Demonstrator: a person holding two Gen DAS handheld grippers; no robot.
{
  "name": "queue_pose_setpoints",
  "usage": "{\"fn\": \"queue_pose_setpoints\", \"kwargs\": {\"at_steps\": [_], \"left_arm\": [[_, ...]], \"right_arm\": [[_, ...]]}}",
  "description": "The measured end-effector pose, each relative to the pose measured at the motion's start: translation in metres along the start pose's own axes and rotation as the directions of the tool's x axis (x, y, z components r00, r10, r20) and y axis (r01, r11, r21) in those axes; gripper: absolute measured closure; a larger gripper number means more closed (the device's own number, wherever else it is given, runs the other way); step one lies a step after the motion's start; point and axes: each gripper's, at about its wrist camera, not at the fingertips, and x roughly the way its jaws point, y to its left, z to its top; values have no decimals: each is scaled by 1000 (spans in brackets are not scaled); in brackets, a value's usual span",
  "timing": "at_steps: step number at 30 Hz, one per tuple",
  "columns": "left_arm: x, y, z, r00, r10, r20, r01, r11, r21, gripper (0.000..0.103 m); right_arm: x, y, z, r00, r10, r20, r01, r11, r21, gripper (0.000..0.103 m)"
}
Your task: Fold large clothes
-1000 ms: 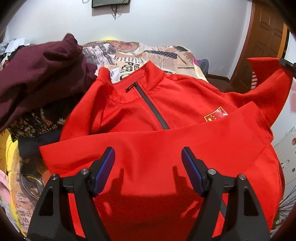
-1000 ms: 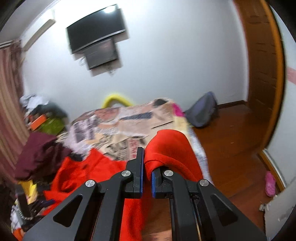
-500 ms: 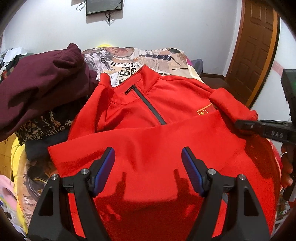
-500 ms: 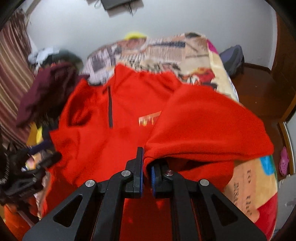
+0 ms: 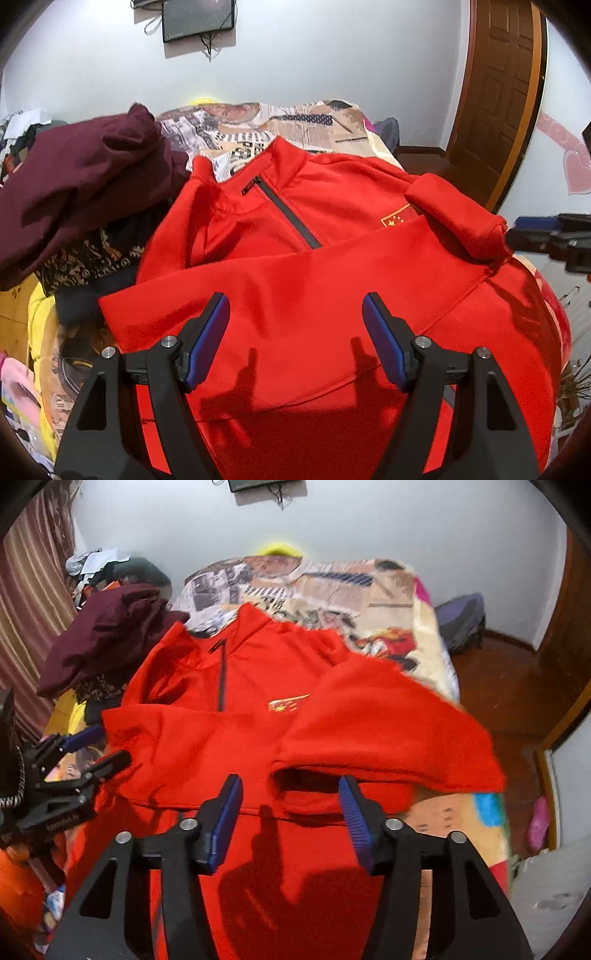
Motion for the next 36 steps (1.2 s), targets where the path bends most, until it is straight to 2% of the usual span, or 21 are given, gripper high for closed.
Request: {"fn": "queue_pose_setpoints", "kwargs": {"at_steps": [3, 7, 14, 19, 22, 24, 29, 32, 35, 36], "left_arm": [[-1, -2, 4, 1000, 23, 17, -23, 1000, 19, 29], [1, -1, 7, 1000, 27, 16, -27, 1000, 10, 29], [11, -3, 8, 998, 58, 17, -58, 998, 11, 29], [20, -5, 7, 998, 56, -1, -56, 998, 15, 29], [25, -6, 7, 998, 59, -7, -59, 998, 13, 29], [28, -6, 7, 998, 60, -13, -60, 998, 9, 29], [36, -2, 7, 998, 62, -32, -62, 998, -7, 29], [38, 1, 6, 997, 62, -37, -63, 998, -24, 29], [38, 4, 5, 997, 64, -37, -65, 997, -36, 29], [38, 5, 5, 997, 66, -37, -67, 997, -37, 29]], "right_arm": [[-12, -22, 2, 998, -57, 41, 55, 997, 61, 50], [-20, -66, 4, 992, -111, 66, 95, 974, 208, 50], [-5, -136, -6, 992, -126, 25, 98, 869, 485, 50], [34, -167, -20, 999, -26, -28, 38, 789, 614, 50], [66, -180, -30, 993, 99, -60, -31, 726, 687, 50], [76, -186, -33, 991, 121, -65, -39, 700, 713, 50], [89, -190, -26, 994, 91, -62, -19, 697, 717, 49], [97, -194, -23, 994, 86, -70, -10, 698, 716, 44], [97, -198, -20, 996, 59, -69, 7, 706, 708, 44], [97, -198, -18, 996, 48, -69, 15, 709, 706, 47]]}}
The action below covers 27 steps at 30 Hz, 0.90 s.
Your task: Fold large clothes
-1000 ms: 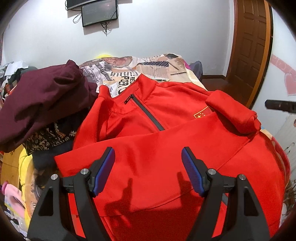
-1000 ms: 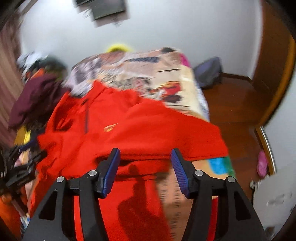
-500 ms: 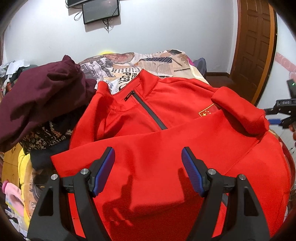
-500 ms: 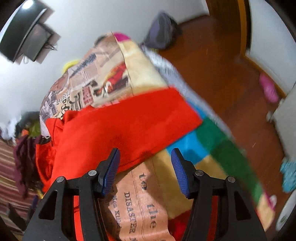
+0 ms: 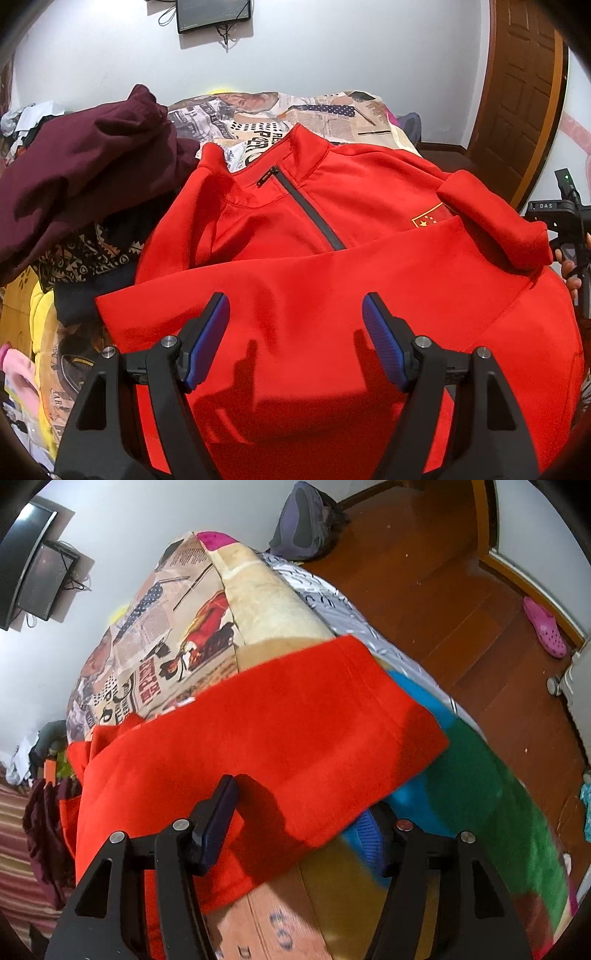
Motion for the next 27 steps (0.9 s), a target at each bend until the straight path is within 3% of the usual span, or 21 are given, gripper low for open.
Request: {"fn": "queue_pose_setpoints", "kwargs": {"at_steps": [2, 4, 5, 6, 13, 17, 22, 27], "left_arm": [[-1, 2, -1, 1000, 5, 3, -5, 1000, -2, 29], [-4, 5, -1, 1000, 8, 8, -8, 1000, -4, 29], [-6, 7, -1, 1000, 10, 12, -10, 1000, -6, 29], [-7, 8, -1, 1000, 11, 15, -11, 1000, -8, 29], [-21, 24, 0, 999, 13, 40, -11, 999, -40, 29], [-33, 36, 1, 998, 9, 58, -5, 998, -64, 29], [-48, 52, 1, 996, 17, 86, -9, 996, -94, 29], [-67, 75, -3, 992, 33, 118, -18, 992, -128, 29]], "right_arm": [[-2, 2, 2, 1000, -14, 23, 14, 1000, -9, 54], [-6, 8, 3, 998, -35, 48, 36, 999, -25, 74], [-7, 11, 5, 998, -38, 54, 39, 999, -33, 90], [-11, 15, 5, 998, -26, 61, 29, 999, -42, 95], [-72, 70, -1, 977, 59, 206, -21, 983, -181, 97], [-121, 126, -18, 947, 143, 288, -37, 938, -345, 97], [-150, 192, -45, 925, 285, 253, -124, 853, -507, 97], [-139, 250, -80, 926, 348, 144, -194, 770, -608, 97]]}}
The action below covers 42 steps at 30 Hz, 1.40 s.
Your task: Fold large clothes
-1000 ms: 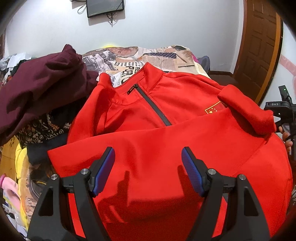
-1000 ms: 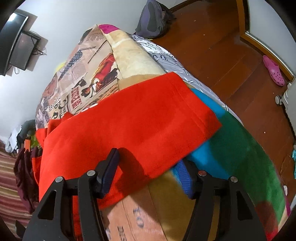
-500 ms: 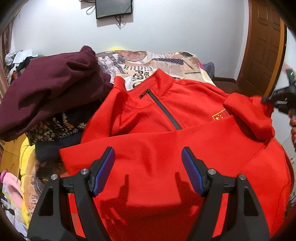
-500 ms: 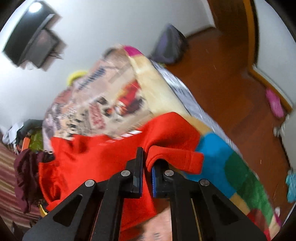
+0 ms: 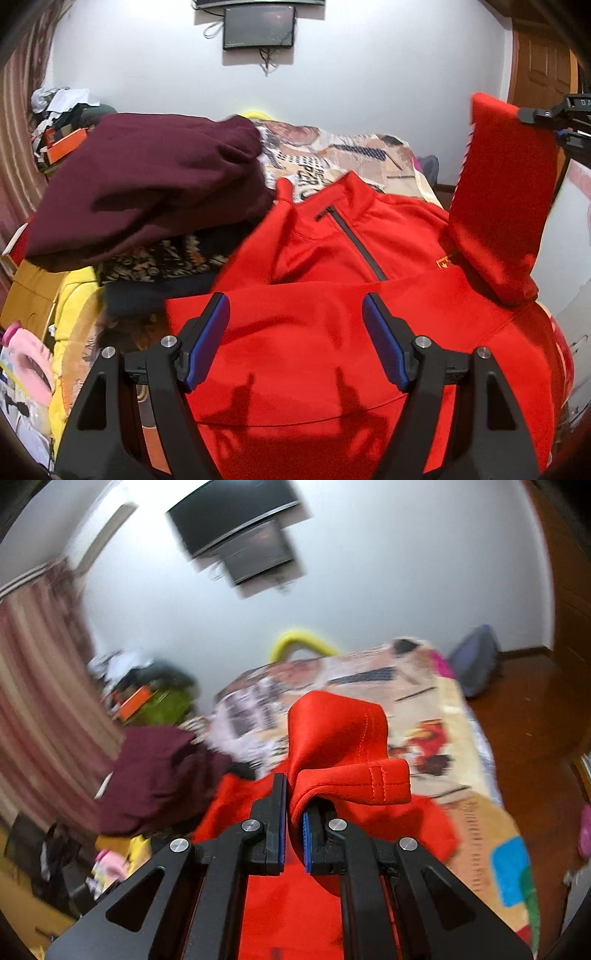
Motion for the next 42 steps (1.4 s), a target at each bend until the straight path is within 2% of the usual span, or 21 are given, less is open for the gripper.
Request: {"fn": "queue_pose_setpoints", "kwargs": {"at_steps": [4, 6, 8, 11, 19, 22, 24, 28, 31, 32, 33, 36, 38, 42], "left_arm": [[-10, 21, -2, 1000, 23, 16, -23, 1000, -22, 29], [-15, 35, -5, 999, 39, 18, -38, 999, -37, 29], [-19, 49, -9, 998, 57, 15, -56, 997, -58, 29], [-22, 68, -17, 996, 84, 1, -84, 992, -92, 29], [-24, 95, -41, 992, 112, -53, -118, 985, -126, 29], [-22, 98, -49, 991, 109, -73, -119, 984, -135, 29], [-19, 98, -53, 991, 98, -90, -111, 983, -145, 29], [-13, 96, -58, 989, 82, -122, -100, 983, -155, 29], [-6, 92, -59, 988, 65, -141, -87, 984, -155, 29], [-3, 90, -59, 987, 60, -148, -83, 985, -153, 29], [0, 87, -59, 986, 55, -155, -79, 985, -151, 29], [6, 79, -60, 984, 26, -174, -54, 987, -153, 29], [12, 71, -60, 981, -2, -192, -29, 987, -156, 29], [23, 52, -57, 975, -47, -219, 14, 989, -149, 29]], "right_arm": [[34, 38, -14, 994, 69, -89, -72, 997, -39, 97], [55, 54, -28, 983, 99, -152, -108, 993, -47, 97], [76, 67, -44, 970, 116, -214, -131, 990, -54, 97], [104, 82, -71, 937, 137, -321, -163, 985, -57, 97], [158, 114, -151, 844, 54, -534, -158, 976, -151, 97], [165, 123, -173, 823, -7, -568, -141, 966, -215, 94], [170, 125, -187, 793, -23, -608, -155, 958, -239, 93], [171, 126, -197, 754, -46, -655, -174, 948, -267, 88], [164, 121, -188, 747, -52, -662, -166, 951, -261, 81], [162, 119, -184, 743, -45, -668, -166, 954, -248, 75], [157, 116, -178, 747, -23, -665, -175, 957, -230, 73], [141, 107, -165, 777, 1, -629, -176, 960, -216, 70], [126, 97, -155, 809, -7, -587, -161, 959, -232, 70], [98, 75, -135, 878, -90, -470, -65, 951, -303, 64]]}}
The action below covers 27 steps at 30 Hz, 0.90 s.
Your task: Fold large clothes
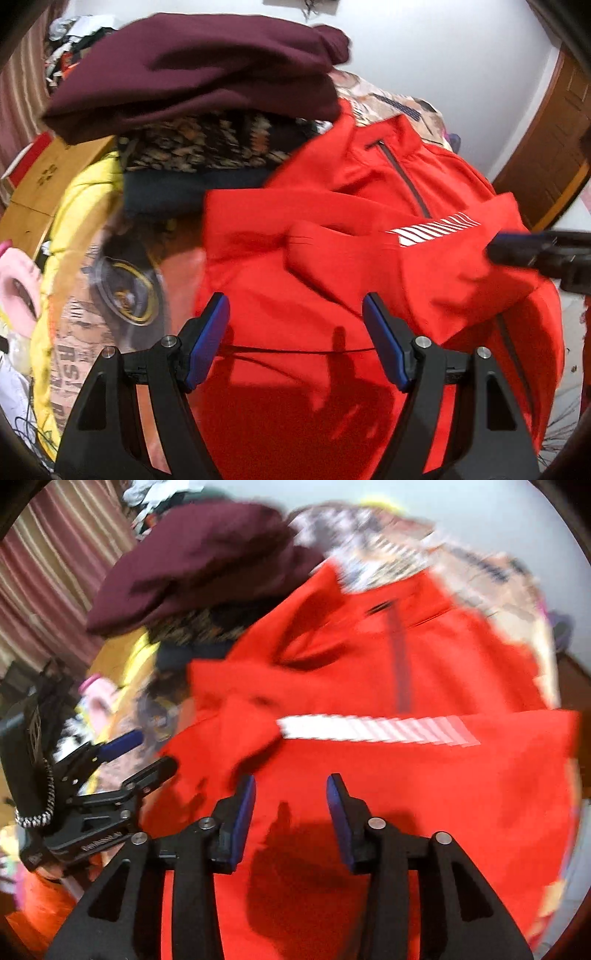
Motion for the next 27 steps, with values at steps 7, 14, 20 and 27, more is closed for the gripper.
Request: {"fn": "queue_pose_setpoints", "kwargs": {"at_steps": [7, 14, 20, 27], "left_arm": [[32, -40, 11, 999, -20, -36, 22, 997, 72, 29], [67, -55, 13, 996, 28, -89, -19, 995, 100, 54], [71, -64, 12, 994, -1, -107, 16, 990, 139, 56], [73, -74, 18, 997, 25, -74, -9, 978, 208, 96]], "right_arm": [[-47, -71, -14, 979, -165, 121, 153, 983, 106, 55], [-58, -127, -38, 969, -220, 116, 180, 942, 284, 55], [-63, -161, -59, 957, -277, 85, 233, 909, 345, 55], [-64, -178, -74, 966, -242, 88, 183, 884, 431, 55]]}}
